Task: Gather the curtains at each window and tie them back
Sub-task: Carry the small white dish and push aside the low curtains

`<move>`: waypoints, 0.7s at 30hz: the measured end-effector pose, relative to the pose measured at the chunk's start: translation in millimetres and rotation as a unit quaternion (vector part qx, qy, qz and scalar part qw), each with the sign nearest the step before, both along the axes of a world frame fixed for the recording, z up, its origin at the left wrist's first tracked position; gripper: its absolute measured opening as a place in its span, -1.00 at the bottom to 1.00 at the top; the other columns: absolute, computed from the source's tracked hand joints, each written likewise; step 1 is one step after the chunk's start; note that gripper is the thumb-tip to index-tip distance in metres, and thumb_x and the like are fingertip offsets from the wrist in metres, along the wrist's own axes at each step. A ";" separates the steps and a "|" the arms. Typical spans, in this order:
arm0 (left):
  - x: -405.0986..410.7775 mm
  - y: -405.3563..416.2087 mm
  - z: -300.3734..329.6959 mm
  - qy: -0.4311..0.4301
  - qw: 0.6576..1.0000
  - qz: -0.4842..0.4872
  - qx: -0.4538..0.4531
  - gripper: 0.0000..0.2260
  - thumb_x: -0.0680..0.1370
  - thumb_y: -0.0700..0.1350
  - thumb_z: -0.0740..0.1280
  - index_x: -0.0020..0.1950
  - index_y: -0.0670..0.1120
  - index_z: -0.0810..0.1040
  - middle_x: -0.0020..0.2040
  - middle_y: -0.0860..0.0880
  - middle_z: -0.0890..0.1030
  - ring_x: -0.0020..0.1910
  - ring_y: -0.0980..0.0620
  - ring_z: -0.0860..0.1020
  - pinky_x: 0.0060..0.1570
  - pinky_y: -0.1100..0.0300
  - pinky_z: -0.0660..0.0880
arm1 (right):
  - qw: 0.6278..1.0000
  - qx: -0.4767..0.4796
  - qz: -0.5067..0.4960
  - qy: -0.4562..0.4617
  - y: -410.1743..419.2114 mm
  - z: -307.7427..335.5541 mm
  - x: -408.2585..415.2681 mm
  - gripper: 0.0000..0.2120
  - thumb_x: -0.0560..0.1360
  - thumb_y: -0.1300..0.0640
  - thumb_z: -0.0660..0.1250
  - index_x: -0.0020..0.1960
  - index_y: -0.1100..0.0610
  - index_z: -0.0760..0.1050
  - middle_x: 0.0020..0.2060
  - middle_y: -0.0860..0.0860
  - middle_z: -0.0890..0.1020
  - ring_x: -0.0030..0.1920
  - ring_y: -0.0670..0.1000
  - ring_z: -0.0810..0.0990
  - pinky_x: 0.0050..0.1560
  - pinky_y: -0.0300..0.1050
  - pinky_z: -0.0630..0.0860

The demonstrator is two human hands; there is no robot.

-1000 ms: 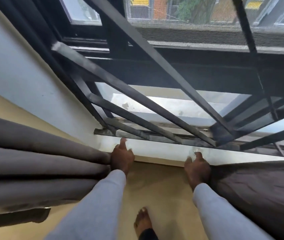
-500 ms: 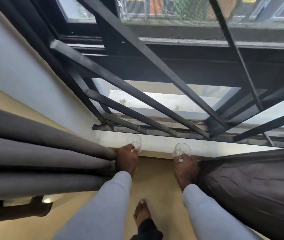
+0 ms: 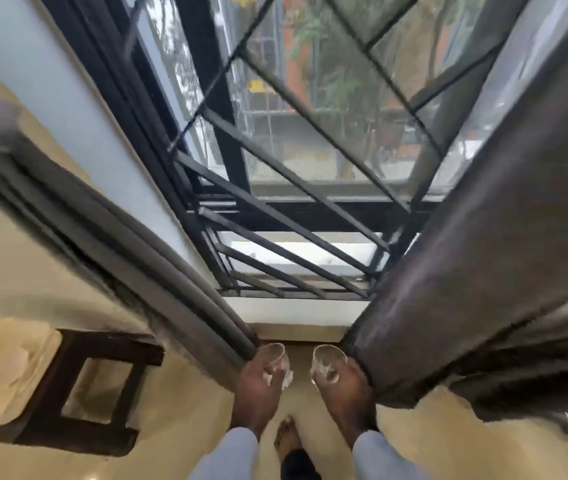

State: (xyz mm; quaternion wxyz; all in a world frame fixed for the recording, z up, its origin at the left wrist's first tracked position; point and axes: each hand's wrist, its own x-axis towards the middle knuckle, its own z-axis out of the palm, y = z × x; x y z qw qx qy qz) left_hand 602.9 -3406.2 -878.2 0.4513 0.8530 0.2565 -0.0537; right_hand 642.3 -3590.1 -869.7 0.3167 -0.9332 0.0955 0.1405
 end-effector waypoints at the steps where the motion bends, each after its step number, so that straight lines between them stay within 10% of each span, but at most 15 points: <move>1: -10.7 -2.4 22.1 -0.016 1.000 0.001 0.001 -0.64 0.61 0.31 0.36 0.40 0.31 0.54 0.31 0.08 0.61 0.27 0.01 0.59 0.35 -0.05 0.57 | 1.000 0.008 0.001 -0.012 -3.5 24.9 -10.3 -0.61 0.47 -0.32 0.42 0.12 -0.07 0.62 0.04 -0.06 0.62 0.06 0.04 0.63 0.00 -0.09 0.54; 8: -55.7 1.8 159.3 -0.096 0.995 0.016 0.008 -0.66 0.49 0.25 0.56 0.09 0.11 0.57 -0.06 0.05 0.70 -0.06 -0.02 0.67 -0.02 0.05 0.62 | 0.995 0.063 0.009 -0.074 -17.1 156.1 -64.5 -0.51 0.37 -0.31 0.55 0.08 -0.05 0.48 -0.06 -0.06 0.67 -0.05 0.06 0.66 -0.08 -0.12 0.53; 12: -78.7 17.9 228.3 -0.112 0.993 0.025 0.020 -0.44 0.46 0.27 0.59 0.28 0.15 0.36 0.08 -0.02 0.66 0.00 -0.08 0.64 0.01 0.11 0.53 | 0.993 0.063 0.007 -0.104 -0.4 226.4 -91.6 -0.18 0.38 -0.26 0.57 0.48 -0.02 0.28 0.16 0.08 0.69 0.18 0.18 0.67 0.15 -0.01 0.60; 21: -131.1 113.8 301.5 -0.149 0.986 0.040 0.064 -0.47 0.37 0.23 0.65 0.22 0.02 0.64 0.08 0.04 0.69 0.03 0.01 0.62 -0.03 0.21 0.46 | 0.986 0.065 0.050 -0.147 93.5 309.4 -140.3 -0.21 0.28 -0.35 0.57 0.39 -0.04 0.48 0.22 -0.01 0.67 0.18 0.07 0.66 0.18 -0.02 0.63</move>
